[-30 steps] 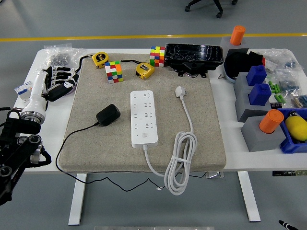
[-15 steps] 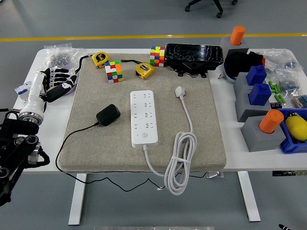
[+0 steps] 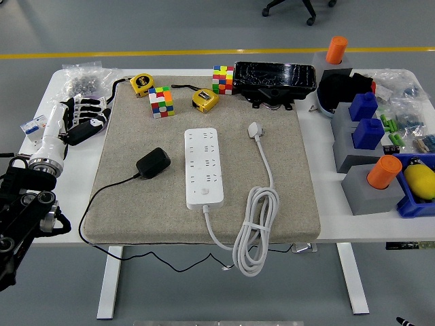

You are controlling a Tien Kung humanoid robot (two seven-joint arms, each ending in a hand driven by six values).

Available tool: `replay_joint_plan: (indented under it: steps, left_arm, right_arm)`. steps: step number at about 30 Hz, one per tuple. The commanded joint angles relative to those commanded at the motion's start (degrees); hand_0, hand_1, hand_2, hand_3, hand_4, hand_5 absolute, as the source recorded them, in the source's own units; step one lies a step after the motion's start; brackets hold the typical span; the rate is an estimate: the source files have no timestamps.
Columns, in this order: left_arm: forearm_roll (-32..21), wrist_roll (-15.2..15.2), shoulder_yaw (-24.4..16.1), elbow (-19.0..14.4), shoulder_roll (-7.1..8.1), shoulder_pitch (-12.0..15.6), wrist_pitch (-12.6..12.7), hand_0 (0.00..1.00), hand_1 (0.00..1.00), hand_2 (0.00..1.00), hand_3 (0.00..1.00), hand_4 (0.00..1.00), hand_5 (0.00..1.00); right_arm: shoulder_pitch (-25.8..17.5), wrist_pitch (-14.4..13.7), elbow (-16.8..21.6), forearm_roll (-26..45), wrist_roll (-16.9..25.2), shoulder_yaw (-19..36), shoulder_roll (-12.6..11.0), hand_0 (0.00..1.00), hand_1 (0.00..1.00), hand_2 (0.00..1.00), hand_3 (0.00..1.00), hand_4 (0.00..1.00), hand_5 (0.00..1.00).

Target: Put the plug near the board,insert it into the board,press the button,pull the plug out

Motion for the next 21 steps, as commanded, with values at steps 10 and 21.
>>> replay_joint_plan:
  steps: [10,21]
  left_arm:
    - [0.09,0.34,-0.27,0.11,-0.27,0.12,-0.34,0.614,0.615,0.600,0.578,0.773,0.286]
    - [0.09,0.65,-0.35,0.15,-0.15,-0.37,-0.65,0.613,0.615,0.602,0.578,0.772,0.286]
  right_arm:
    - [0.17,-0.04,0.11,-0.04,0.05,0.08,-0.10,0.675,0.684,0.690,0.593,0.929,0.524]
    - [-0.16,0.04,-0.03,-0.06,-0.02,0.28,-0.11,0.675,0.684,0.690,0.592,0.929,0.524]
